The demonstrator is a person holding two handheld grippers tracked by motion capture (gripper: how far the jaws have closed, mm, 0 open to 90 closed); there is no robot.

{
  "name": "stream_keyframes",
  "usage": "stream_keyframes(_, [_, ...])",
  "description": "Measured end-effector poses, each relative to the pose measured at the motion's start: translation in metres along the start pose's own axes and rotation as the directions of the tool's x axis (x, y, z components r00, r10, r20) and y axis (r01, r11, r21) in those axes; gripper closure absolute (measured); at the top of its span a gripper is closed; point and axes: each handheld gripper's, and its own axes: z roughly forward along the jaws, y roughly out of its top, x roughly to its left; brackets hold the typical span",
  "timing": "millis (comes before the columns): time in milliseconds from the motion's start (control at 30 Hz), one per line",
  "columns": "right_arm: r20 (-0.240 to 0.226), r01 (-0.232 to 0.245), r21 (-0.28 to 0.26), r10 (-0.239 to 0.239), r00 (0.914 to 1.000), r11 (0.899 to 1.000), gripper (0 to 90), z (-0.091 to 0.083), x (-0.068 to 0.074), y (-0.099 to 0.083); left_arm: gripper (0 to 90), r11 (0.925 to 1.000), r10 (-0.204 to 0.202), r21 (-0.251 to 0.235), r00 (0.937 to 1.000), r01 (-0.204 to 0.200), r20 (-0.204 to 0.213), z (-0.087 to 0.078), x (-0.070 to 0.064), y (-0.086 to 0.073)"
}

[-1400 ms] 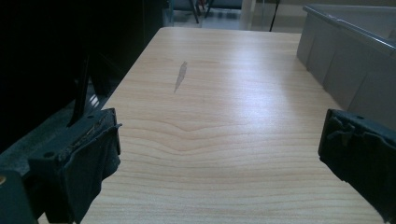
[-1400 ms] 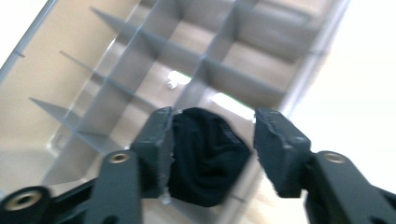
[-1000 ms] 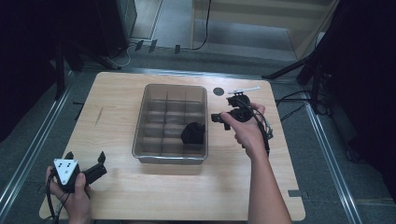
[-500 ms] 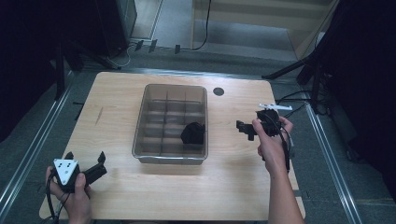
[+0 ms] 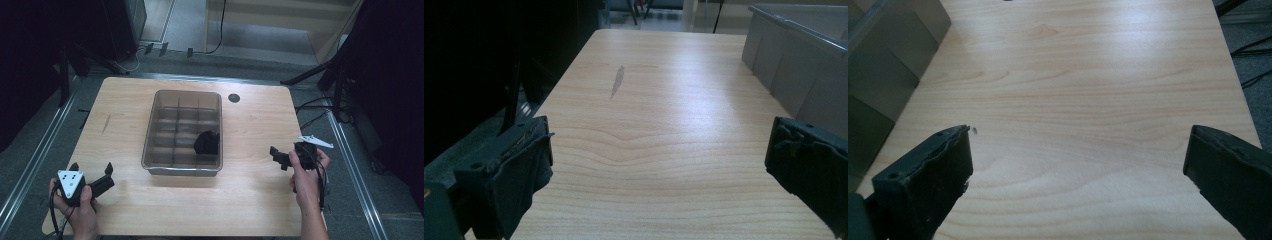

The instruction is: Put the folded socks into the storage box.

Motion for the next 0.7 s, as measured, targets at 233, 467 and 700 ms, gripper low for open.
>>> stream_keyframes(233, [0.012,-0.031,-0.062,0.031,0.9994,0.998,0.0,-0.012,-0.023,-0.036,0.0,1.0000,0.008,-0.002,1.0000,-0.008,-0.006,-0.001,0.000,0.000])
stream_keyframes(467, [0.032,-0.042,-0.110,0.046,0.9984,0.993,0.0,-0.026,-0.046,-0.072,0.0,0.9998,0.018,-0.005,0.9998,-0.018,-0.008,0.000,-0.001,0.000])
stream_keyframes(700, [0.005,-0.076,-0.149,0.077,0.9970,0.986,0.0,-0.040,-0.057,-0.095,0.0,0.9998,0.019,-0.003,0.9998,-0.019,-0.004,-0.001,-0.001,0.000])
